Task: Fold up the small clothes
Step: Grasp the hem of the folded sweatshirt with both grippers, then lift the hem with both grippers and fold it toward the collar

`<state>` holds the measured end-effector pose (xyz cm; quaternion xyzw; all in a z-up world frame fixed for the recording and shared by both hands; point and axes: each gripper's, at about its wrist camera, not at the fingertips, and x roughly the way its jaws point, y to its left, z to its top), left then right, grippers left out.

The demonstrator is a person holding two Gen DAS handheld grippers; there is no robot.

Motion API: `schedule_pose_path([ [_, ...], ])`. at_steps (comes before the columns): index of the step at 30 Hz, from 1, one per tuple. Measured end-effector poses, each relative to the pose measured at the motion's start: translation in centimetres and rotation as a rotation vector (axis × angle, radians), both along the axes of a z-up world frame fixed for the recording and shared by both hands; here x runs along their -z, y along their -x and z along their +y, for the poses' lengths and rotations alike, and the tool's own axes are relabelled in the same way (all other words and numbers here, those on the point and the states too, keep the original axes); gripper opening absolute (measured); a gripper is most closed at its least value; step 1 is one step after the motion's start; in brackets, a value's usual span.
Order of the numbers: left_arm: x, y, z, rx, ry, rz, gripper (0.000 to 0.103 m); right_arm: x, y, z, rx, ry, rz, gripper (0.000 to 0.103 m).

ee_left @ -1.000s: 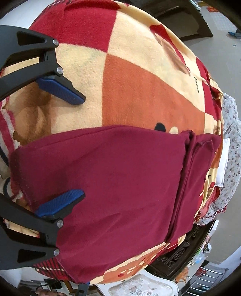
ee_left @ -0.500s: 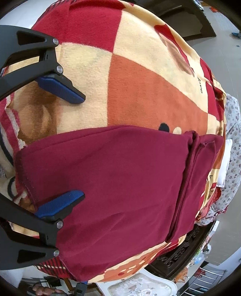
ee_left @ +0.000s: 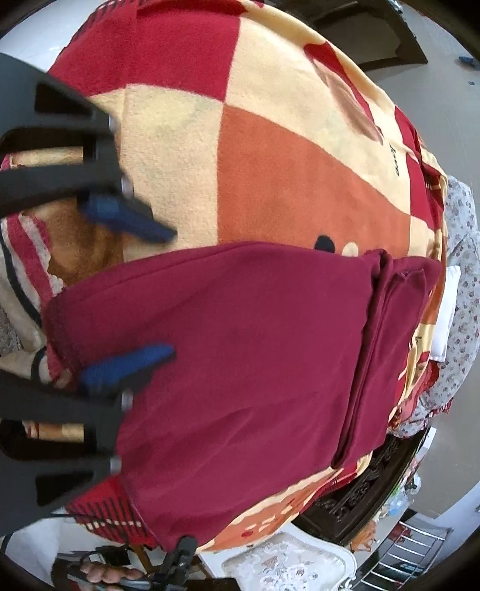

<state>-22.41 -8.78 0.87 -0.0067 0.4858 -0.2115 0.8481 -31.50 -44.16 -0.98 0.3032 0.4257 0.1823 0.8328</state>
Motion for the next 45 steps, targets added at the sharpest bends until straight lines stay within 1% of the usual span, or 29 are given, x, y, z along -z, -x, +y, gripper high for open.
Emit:
schedule_pose_path([
  [1,0.0,-0.2,0.1,0.006,0.015,0.015,0.022,0.0,0.0,-0.3,0.0,-0.03,-0.005,0.032],
  [2,0.0,-0.4,0.3,0.007,0.03,0.028,0.014,-0.1,-0.1,-0.4,-0.004,-0.046,-0.012,0.027],
  [3,0.0,-0.5,0.4,0.009,0.039,0.033,0.012,-0.2,-0.1,-0.4,-0.004,-0.047,-0.022,0.024],
  [4,-0.1,-0.6,0.5,0.014,0.047,0.038,0.008,-0.3,-0.2,-0.3,-0.006,-0.045,-0.029,0.023],
  [5,-0.3,-0.7,0.7,0.018,0.06,0.044,0.007,-0.5,-0.2,-0.2,-0.011,-0.047,-0.041,0.022],
  [7,-0.8,-0.9,0.9,0.022,0.082,0.045,0.007,-1.2,-0.2,0.0,-0.031,-0.065,-0.078,0.02],
  [11,-2.2,-1.2,1.1,0.027,0.098,0.009,0.007,-2.7,-0.4,0.5,-0.058,-0.057,-0.131,0.018],
  [13,-2.9,-1.6,1.0,0.03,0.108,-0.004,0.007,-3.2,-0.7,0.5,-0.052,-0.057,-0.145,0.017],
  [16,-4.5,-2.5,0.7,0.035,0.126,-0.038,0.006,-4.3,-1.4,-0.2,-0.013,-0.04,-0.173,0.015],
  [22,-7.6,-5.7,0.1,0.022,0.147,-0.122,0.006,-7.5,-3.8,-1.4,0.015,-0.035,-0.273,0.015],
  [24,-8.6,-7.2,-0.1,0.013,0.147,-0.159,0.007,-8.6,-5.0,-1.8,0.034,-0.025,-0.291,0.015],
  [28,-9.8,-10.1,-0.9,-0.001,0.15,-0.194,0.006,-10.3,-7.7,-2.3,0.052,-0.024,-0.323,0.015],
  [31,-10.3,-12.4,-1.8,-0.007,0.138,-0.214,0.006,-11.0,-9.8,-2.8,0.057,-0.011,-0.328,0.015],
  [35,-11.0,-15.5,-3.3,-0.01,0.123,-0.232,0.006,-11.5,-12.8,-3.2,0.073,0.032,-0.325,0.015],
  [41,-11.4,-20.6,-5.3,-0.027,0.101,-0.232,0.006,-11.7,-17.2,-5.1,0.122,0.044,-0.311,0.015],
  [45,-11.2,-23.9,-6.3,-0.047,0.093,-0.224,0.006,-11.8,-20.4,-6.3,0.147,0.076,-0.298,0.014],
])
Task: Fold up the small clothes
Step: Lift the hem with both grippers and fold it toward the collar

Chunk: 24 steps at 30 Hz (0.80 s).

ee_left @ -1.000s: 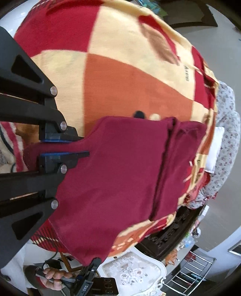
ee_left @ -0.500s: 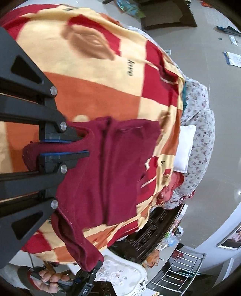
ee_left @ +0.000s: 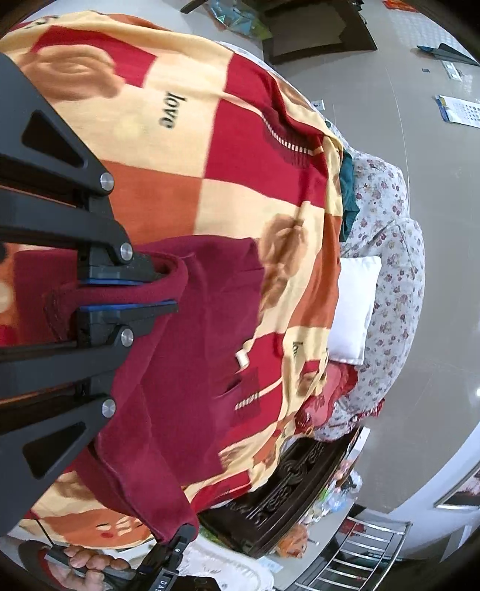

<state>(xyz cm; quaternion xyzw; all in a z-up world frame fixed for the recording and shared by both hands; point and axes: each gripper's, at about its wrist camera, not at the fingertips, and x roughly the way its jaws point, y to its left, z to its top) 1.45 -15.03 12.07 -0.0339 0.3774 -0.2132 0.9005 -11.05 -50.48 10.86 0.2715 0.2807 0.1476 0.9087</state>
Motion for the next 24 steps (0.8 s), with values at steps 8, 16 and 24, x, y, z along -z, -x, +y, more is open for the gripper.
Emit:
schedule_pose_path([
  [8,1.4,-6.2,-1.7,-0.043,0.0,0.045,0.006,1.8,-6.2,-2.2,0.036,-0.023,0.066,0.014],
  [16,2.5,-10.5,-3.1,-0.019,0.057,0.096,0.025,5.5,-11.3,-6.1,0.116,-0.171,0.165,0.015],
  [24,0.1,-10.4,-1.8,-0.075,0.099,-0.004,0.082,3.1,-11.5,-7.6,0.147,-0.194,0.1,0.061],
])
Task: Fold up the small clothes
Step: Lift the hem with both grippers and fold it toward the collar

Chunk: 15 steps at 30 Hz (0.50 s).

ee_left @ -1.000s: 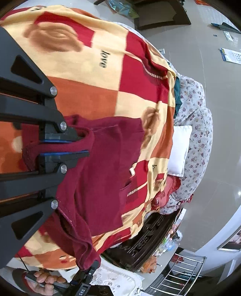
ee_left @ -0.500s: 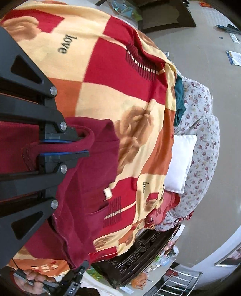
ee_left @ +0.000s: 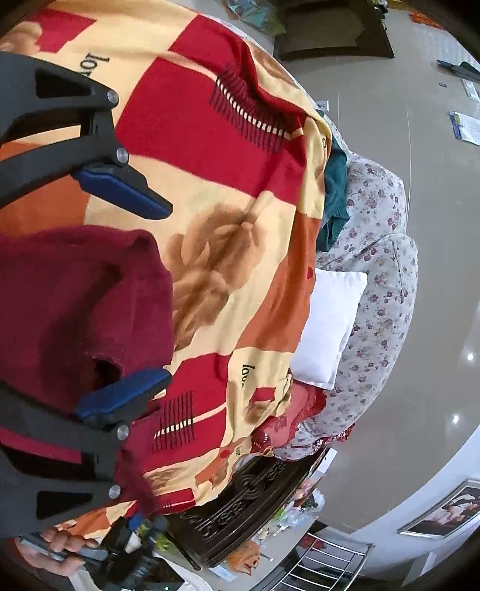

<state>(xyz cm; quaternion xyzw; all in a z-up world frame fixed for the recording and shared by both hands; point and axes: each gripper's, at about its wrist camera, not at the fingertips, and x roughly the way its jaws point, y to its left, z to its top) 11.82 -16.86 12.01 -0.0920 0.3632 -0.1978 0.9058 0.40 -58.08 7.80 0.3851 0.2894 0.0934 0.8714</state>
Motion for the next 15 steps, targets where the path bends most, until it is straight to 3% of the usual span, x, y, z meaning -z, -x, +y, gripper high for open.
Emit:
schedule_pose_path([
  [3,-0.2,0.5,0.4,0.006,-0.006,0.008,0.082,-1.6,1.3,-1.1,0.058,-0.013,-0.066,0.064],
  [7,0.6,1.3,-1.0,0.008,-0.138,-0.023,0.082,-3.7,2.1,1.7,-0.022,0.134,-0.097,0.063],
  [10,2.1,0.4,-2.4,-0.019,-0.228,-0.002,0.082,-3.3,0.7,5.7,-0.092,0.317,-0.031,0.062],
  [15,4.6,-3.0,-2.8,-0.074,-0.224,0.078,0.082,0.0,-3.0,7.3,-0.059,0.471,0.098,0.062],
])
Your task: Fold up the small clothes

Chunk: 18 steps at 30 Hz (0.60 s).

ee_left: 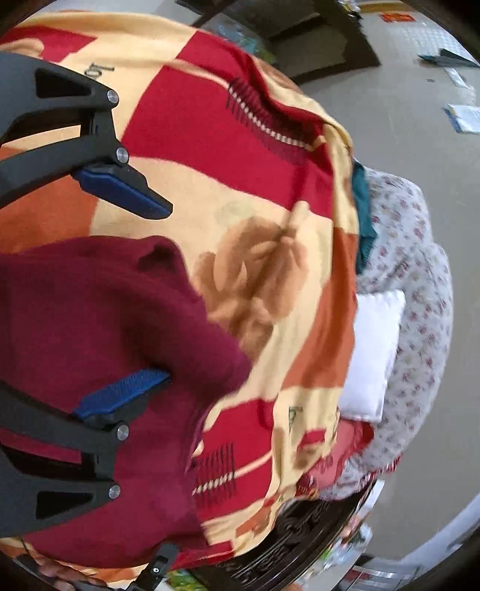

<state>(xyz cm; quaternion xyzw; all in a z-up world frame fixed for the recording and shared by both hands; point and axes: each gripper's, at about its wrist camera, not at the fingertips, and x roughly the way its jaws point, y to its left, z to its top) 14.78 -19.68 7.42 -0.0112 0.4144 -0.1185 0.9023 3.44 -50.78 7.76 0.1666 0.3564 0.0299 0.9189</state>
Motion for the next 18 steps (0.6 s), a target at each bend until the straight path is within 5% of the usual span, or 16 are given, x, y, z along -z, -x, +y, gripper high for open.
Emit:
schedule_pose_path([
  [4,1.1,-2.5,0.6,-0.062,0.019,0.03,0.082,1.5,-2.0,-3.4,0.119,-0.035,0.019,0.062],
  [8,2.1,-3.6,0.4,-0.078,0.022,0.047,0.085,5.3,-4.9,-5.5,0.142,-0.087,0.182,0.062],
  [14,1.1,-1.7,1.4,-0.078,0.054,0.012,0.085,1.2,-1.3,-4.2,0.146,-0.025,0.024,0.062],
  [18,0.2,-0.4,1.9,-0.086,0.052,-0.017,0.085,-1.0,1.5,-2.3,0.048,-0.05,-0.017,0.062],
])
